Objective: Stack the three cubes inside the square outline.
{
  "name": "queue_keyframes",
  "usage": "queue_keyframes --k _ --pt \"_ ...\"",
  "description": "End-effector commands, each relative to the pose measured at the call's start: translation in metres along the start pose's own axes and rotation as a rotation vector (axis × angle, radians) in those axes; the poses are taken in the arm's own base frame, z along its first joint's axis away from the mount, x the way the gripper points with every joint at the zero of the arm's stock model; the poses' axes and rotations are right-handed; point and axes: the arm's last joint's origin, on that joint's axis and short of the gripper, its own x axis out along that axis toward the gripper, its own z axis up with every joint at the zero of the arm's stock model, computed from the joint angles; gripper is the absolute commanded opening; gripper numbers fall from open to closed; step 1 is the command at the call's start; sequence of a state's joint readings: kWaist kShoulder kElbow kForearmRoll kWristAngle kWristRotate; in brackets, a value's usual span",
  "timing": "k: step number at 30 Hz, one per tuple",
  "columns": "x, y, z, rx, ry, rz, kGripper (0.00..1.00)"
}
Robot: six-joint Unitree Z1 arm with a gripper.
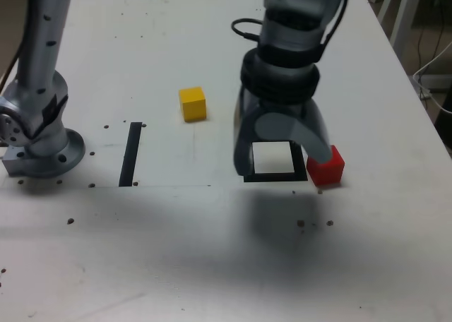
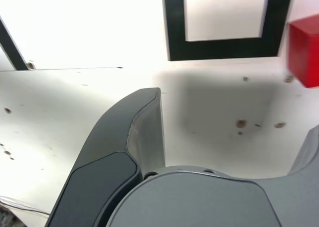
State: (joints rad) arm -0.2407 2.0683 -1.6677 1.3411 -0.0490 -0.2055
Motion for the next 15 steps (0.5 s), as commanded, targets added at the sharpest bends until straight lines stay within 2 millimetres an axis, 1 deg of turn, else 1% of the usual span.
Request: queue_keyframes --k 1,15 --pt "0.001 0.0 0.008 -0.005 0.0 -0.002 0.99" --pt "0.014 0.019 0.047 -0.034 0.017 -0.01 0.99"
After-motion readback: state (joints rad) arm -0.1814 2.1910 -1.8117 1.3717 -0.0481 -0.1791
